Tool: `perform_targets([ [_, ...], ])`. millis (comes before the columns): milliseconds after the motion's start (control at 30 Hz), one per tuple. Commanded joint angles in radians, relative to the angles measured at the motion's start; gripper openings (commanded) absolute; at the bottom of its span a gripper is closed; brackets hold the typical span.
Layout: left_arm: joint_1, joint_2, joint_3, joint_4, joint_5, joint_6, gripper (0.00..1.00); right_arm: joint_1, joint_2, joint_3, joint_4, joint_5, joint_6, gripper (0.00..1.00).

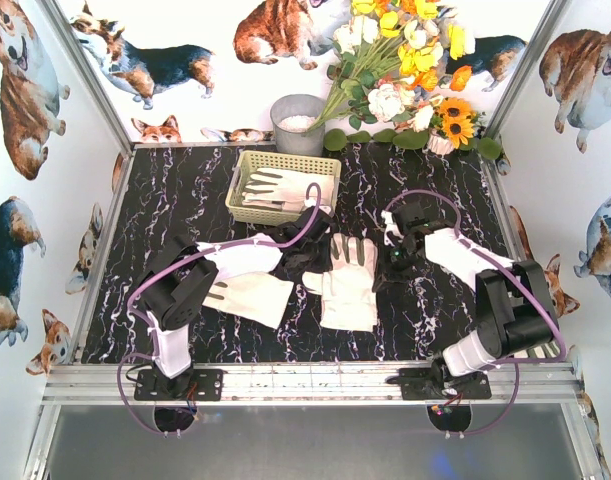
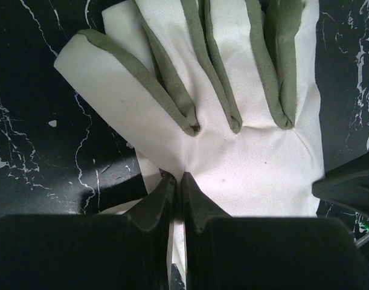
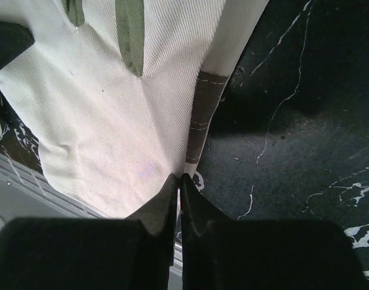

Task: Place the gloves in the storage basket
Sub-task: Pair the glove with the glove.

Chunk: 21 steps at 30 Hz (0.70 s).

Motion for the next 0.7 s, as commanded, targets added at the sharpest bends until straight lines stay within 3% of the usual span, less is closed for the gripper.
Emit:
perform_targets([
  [0, 0.006, 0.013, 0.023, -0.035, -0.057, 0.039, 0.0, 0.003, 0.016, 0.0, -0.008, 0.004, 0.0, 0.0],
  [67, 0.006, 0.01, 0.016, -0.031, -0.057, 0.037, 0.02, 0.003, 0.017, 0.0, -0.008, 0.005, 0.0, 0.0],
  [200, 0.006, -0.006, 0.015, -0.033, -0.064, 0.036, 0.2, 0.003, 0.02, 0.008, -0.022, -0.011, -0.008, 0.0],
  [367, 0.006, -0.055, 0.043, -0.072, -0.116, 0.054, 0.42, 0.002, -0.052, 0.042, -0.076, -0.001, -0.025, 0.3],
  [467, 0.006, -0.089, 0.047, -0.079, -0.134, 0.053, 0.55, -0.008, -0.115, 0.077, -0.121, 0.03, -0.031, 0.39],
  [667, 0.016, -0.101, 0.059, -0.065, -0.148, 0.006, 0.6, -0.071, -0.143, 0.14, -0.141, 0.016, -0.037, 0.44],
])
